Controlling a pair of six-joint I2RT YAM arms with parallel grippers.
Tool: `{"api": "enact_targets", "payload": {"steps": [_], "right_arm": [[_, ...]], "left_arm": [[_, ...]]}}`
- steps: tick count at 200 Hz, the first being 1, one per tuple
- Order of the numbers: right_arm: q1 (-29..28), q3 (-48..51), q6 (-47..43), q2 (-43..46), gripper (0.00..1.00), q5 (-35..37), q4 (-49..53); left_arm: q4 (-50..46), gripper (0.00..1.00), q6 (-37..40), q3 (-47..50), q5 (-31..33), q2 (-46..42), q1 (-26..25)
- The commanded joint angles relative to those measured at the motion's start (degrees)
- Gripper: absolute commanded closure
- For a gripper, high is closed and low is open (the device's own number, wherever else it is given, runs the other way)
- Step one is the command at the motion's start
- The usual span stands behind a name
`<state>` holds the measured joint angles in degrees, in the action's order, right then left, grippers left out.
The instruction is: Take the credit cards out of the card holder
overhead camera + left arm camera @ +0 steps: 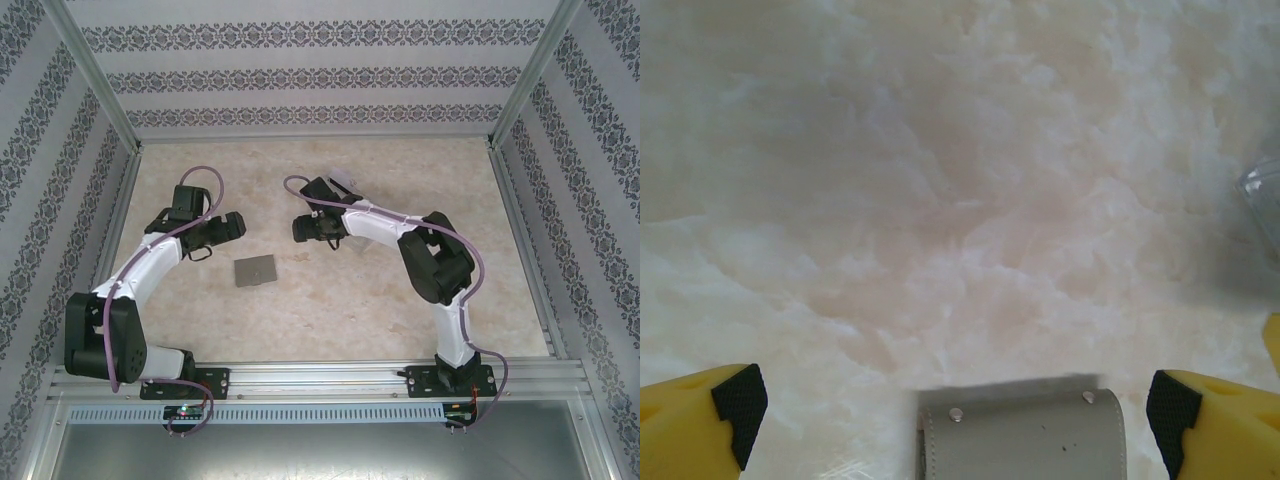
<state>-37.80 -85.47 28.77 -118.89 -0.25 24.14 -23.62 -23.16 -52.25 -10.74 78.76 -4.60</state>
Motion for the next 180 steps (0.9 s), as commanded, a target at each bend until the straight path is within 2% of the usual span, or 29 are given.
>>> {"api": "enact_targets", "payload": {"steps": [1, 68, 113, 180], "right_arm": [[1.06, -2.35, 0.31, -2.07, 0.23, 4.06, 3.42], [4.09, -3.29, 0.74, -2.79, 0.22, 7.54, 4.63], [4.23, -0.14, -0.21, 2.43, 0.22, 0.91, 1.43], [4.24, 7.17, 2.91, 10.11, 0.22, -5.24, -2.17]], "left_arm": [[-4.25, 0.01, 1.43, -1.96, -0.95, 1.06, -1.63], [-10.68, 0.00, -0.61, -2.95, 0.81, 4.71, -7.71], [-12.96, 0.00, 1.63, -3.85, 0.92, 8.37, -9.88], [-12.29, 0.00, 4.61, -11.04, -3.85, 18.27, -9.95]]}}
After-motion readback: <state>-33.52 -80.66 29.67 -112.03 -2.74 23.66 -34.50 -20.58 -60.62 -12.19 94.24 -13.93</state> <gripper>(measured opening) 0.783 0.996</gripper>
